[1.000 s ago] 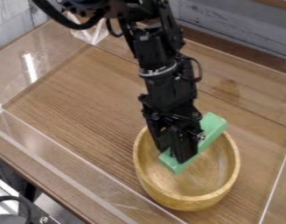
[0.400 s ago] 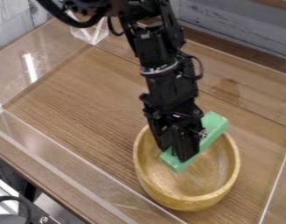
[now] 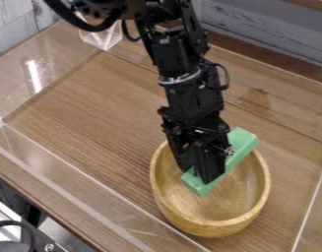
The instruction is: Put the green block in the brown bowl
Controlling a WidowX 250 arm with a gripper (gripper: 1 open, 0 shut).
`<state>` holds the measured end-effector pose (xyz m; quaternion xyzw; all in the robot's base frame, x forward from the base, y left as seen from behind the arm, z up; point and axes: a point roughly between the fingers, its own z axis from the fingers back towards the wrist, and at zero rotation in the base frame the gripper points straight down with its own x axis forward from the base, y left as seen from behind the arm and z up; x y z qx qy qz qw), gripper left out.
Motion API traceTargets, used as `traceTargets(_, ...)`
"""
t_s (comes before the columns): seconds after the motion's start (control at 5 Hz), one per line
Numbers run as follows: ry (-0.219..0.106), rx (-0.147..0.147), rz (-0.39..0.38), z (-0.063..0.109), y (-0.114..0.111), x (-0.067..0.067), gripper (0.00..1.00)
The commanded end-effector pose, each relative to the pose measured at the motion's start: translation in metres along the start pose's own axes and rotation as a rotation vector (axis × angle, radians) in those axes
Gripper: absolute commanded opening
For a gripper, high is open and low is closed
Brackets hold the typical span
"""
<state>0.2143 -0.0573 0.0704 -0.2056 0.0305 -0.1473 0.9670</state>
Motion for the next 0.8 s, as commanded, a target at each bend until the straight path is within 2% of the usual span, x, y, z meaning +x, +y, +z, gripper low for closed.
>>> traceTargets(0.0,-0.043,0.005,-0.008,0.0109,-0.0001,0.0094,0.0)
traceTargets(0.6,-0.033,-0.009,-0.005,0.0107,-0.0009,0.0092,0.0)
